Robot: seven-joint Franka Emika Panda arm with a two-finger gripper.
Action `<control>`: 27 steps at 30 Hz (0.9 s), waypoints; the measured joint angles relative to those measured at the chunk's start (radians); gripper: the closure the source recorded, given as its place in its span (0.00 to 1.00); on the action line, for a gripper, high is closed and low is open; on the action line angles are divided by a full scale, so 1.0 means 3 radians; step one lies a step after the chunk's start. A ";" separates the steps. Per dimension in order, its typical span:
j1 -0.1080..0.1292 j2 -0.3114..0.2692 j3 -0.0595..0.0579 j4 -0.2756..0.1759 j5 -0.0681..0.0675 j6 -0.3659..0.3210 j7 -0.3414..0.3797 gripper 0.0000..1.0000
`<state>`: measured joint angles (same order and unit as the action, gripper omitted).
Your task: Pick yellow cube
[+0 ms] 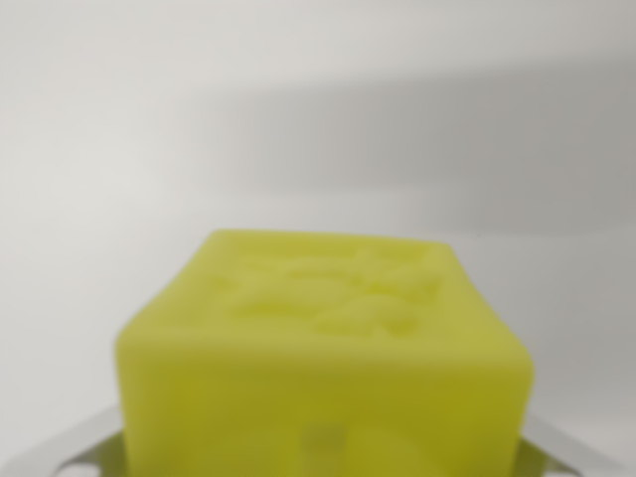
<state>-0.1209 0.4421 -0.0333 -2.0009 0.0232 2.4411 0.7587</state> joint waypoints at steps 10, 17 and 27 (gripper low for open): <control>-0.0001 -0.0152 0.0000 0.0014 -0.0011 -0.0166 0.0007 1.00; -0.0002 -0.0252 0.0000 0.0034 -0.0018 -0.0286 0.0011 1.00; -0.0003 -0.0384 0.0000 0.0075 -0.0026 -0.0462 0.0017 1.00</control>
<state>-0.1216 0.3269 -0.0333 -1.9782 0.0153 2.3025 0.7636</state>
